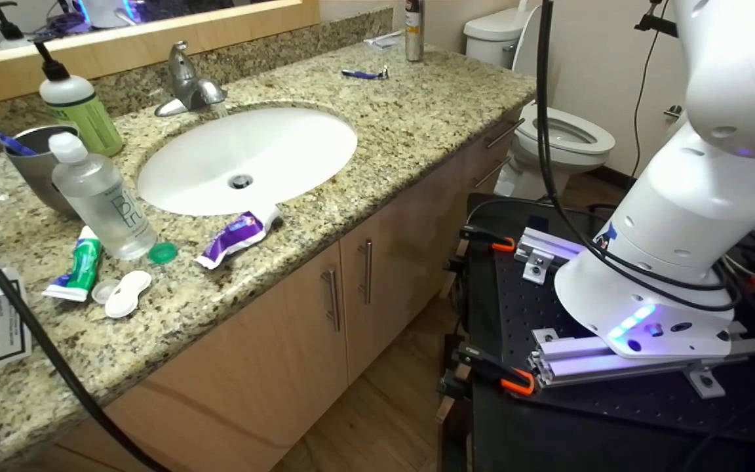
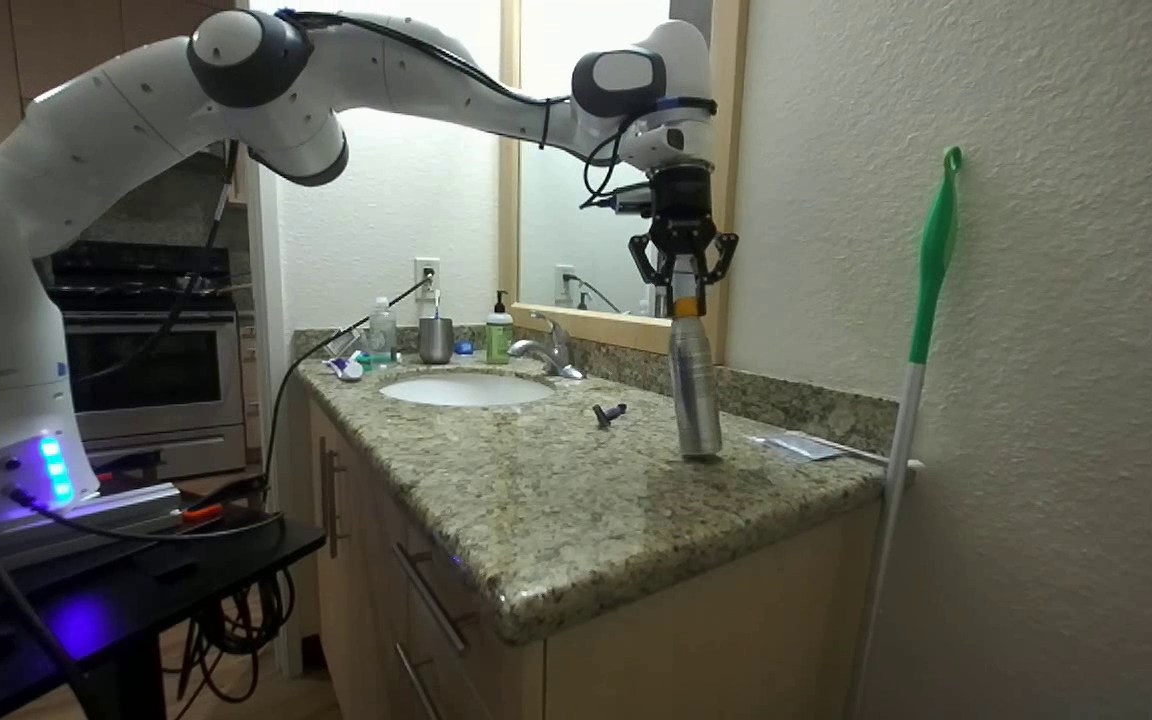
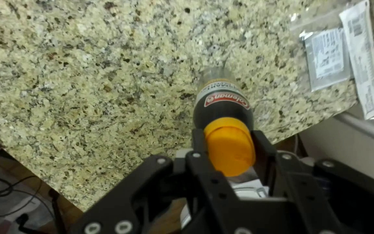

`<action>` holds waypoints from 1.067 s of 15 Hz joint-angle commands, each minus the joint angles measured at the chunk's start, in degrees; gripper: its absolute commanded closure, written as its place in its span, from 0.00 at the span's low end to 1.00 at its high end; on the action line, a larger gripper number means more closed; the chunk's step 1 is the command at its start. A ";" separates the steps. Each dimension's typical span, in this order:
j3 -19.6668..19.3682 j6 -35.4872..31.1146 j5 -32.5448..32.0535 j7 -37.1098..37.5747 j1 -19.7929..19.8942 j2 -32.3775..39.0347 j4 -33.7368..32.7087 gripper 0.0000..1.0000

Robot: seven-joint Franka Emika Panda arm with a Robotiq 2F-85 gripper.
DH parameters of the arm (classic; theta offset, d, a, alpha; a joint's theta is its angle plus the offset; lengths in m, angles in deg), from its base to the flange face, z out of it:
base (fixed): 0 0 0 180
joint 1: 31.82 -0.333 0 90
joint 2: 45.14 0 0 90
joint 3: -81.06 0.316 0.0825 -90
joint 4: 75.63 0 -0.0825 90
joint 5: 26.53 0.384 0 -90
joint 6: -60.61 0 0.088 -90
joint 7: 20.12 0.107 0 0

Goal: Move the bottle with the yellow lid to the upper right corner of the counter

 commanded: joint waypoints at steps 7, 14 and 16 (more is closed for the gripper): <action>12.71 14.98 5.85 23.55 11.45 3.01 -13.52 0.87; 19.10 11.31 4.12 34.36 14.70 8.19 -20.11 0.87; 19.27 11.97 2.64 35.75 14.37 9.45 -21.19 0.87</action>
